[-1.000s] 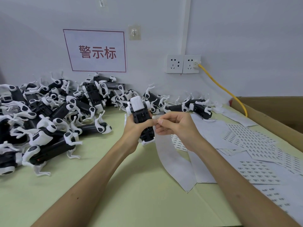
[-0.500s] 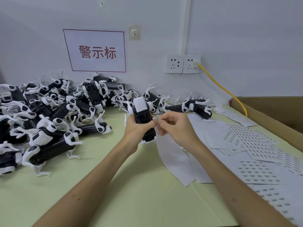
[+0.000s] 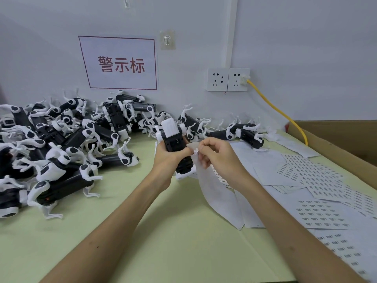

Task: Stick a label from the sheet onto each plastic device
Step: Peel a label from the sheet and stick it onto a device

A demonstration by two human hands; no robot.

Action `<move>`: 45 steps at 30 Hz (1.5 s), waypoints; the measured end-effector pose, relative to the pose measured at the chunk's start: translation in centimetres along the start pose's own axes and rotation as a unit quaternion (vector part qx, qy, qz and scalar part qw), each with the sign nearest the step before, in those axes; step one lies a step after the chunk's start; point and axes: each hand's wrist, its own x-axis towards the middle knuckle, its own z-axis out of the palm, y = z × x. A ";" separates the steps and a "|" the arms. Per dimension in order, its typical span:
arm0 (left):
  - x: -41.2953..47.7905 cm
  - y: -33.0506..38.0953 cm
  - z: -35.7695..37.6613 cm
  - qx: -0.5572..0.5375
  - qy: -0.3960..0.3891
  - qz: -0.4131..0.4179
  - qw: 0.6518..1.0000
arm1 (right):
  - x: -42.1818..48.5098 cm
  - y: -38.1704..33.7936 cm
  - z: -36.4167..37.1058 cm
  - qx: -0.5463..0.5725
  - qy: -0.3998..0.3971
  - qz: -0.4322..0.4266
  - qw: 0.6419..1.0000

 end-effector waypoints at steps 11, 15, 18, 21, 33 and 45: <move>0.2 0.0 0.0 0.010 0.017 -0.010 1.000 | 0.0 -0.1 -0.4 0.077 0.031 0.051 0.995; 0.7 -0.3 -0.6 0.009 0.049 -0.036 0.998 | 0.2 -0.1 -1.4 0.151 0.095 0.072 0.981; 1.0 -0.7 -1.1 -0.001 0.074 -0.085 0.994 | 0.2 -0.1 -1.5 0.167 0.085 0.060 0.981; 1.2 -0.6 -1.5 -0.039 0.130 -0.102 0.985 | 0.2 0.0 -1.2 0.168 0.064 0.045 0.983; 1.0 1.0 -1.9 -0.059 -0.045 -0.031 0.997 | -0.2 -0.2 -0.4 -0.006 0.051 -0.067 0.996; 1.0 0.7 -1.9 -0.028 -0.057 -0.036 0.997 | -0.2 0.0 -0.4 -0.036 0.065 -0.080 0.994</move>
